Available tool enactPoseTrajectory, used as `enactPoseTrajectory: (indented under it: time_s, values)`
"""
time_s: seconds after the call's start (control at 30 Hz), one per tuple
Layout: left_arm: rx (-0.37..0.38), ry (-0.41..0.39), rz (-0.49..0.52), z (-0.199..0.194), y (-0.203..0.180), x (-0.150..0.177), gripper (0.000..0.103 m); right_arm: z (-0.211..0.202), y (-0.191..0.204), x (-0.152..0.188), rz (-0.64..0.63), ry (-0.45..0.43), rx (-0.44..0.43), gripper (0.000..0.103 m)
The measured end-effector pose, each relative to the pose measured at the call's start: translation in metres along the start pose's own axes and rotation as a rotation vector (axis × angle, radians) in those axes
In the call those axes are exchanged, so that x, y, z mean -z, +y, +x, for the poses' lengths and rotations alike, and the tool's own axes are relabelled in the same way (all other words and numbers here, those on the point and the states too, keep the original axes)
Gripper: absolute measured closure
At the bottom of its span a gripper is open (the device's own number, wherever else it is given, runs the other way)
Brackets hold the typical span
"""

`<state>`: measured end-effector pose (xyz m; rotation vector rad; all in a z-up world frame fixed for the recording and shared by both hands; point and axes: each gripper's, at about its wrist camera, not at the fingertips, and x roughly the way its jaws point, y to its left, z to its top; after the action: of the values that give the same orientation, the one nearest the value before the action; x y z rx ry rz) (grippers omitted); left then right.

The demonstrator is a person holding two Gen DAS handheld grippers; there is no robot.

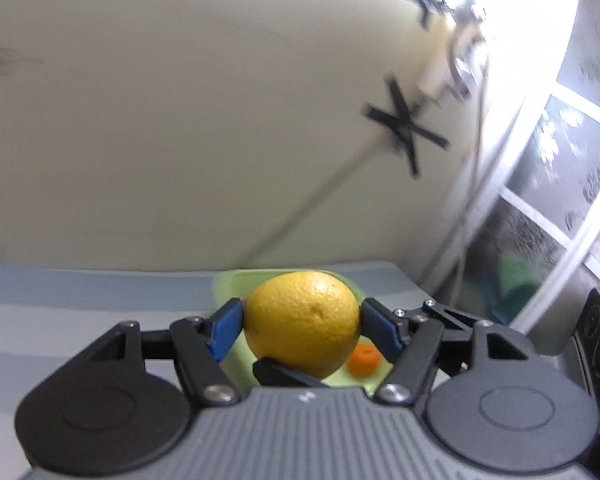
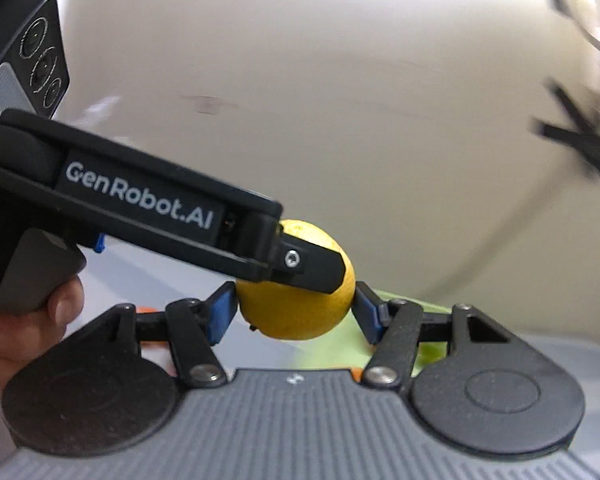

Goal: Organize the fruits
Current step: 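Lower the pomelo into the green basket and release it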

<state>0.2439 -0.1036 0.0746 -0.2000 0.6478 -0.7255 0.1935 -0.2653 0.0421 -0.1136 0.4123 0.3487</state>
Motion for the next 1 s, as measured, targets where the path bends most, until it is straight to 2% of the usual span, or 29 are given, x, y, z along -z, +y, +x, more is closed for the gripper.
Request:
enactPoseTrajectory:
  time_s: [0.1, 0.23, 0.33, 0.43, 0.6, 0.73, 0.87, 0.93, 1.0]
  values:
    - [0.016, 0.065, 0.025, 0.05, -0.021, -0.003, 0.037, 0.003, -0.044, 0.013, 0.068, 0.05, 0.046, 0.038]
    - [0.003, 0.144, 0.001, 0.093, -0.024, 0.003, 0.037, 0.017, -0.073, 0.033, 0.089, 0.117, 0.079, 0.038]
    - [-0.01, 0.177, -0.016, 0.106, -0.021, 0.008, 0.038, 0.026, -0.079, 0.042, 0.085, 0.151, 0.082, 0.038]
    - [-0.011, 0.172, -0.015, 0.105, -0.022, 0.007, 0.037, 0.033, -0.081, 0.046, 0.089, 0.172, 0.079, 0.037]
    - [-0.001, 0.109, -0.005, 0.065, -0.018, -0.003, 0.037, 0.011, -0.079, 0.042, 0.105, 0.084, 0.11, 0.037]
    - [0.003, 0.023, 0.003, 0.002, -0.007, 0.0, 0.037, -0.029, -0.069, 0.033, 0.106, -0.01, 0.101, 0.04]
    - [-0.061, -0.037, 0.025, -0.056, 0.005, 0.024, 0.037, -0.064, -0.046, 0.036, 0.131, -0.035, 0.01, 0.07]
    - [-0.085, -0.044, 0.025, -0.077, 0.012, 0.044, 0.038, -0.068, -0.031, 0.044, 0.152, -0.014, -0.048, 0.08]
    - [-0.105, -0.035, 0.024, -0.092, 0.021, 0.062, 0.039, -0.069, -0.011, 0.055, 0.165, 0.019, -0.095, 0.081]
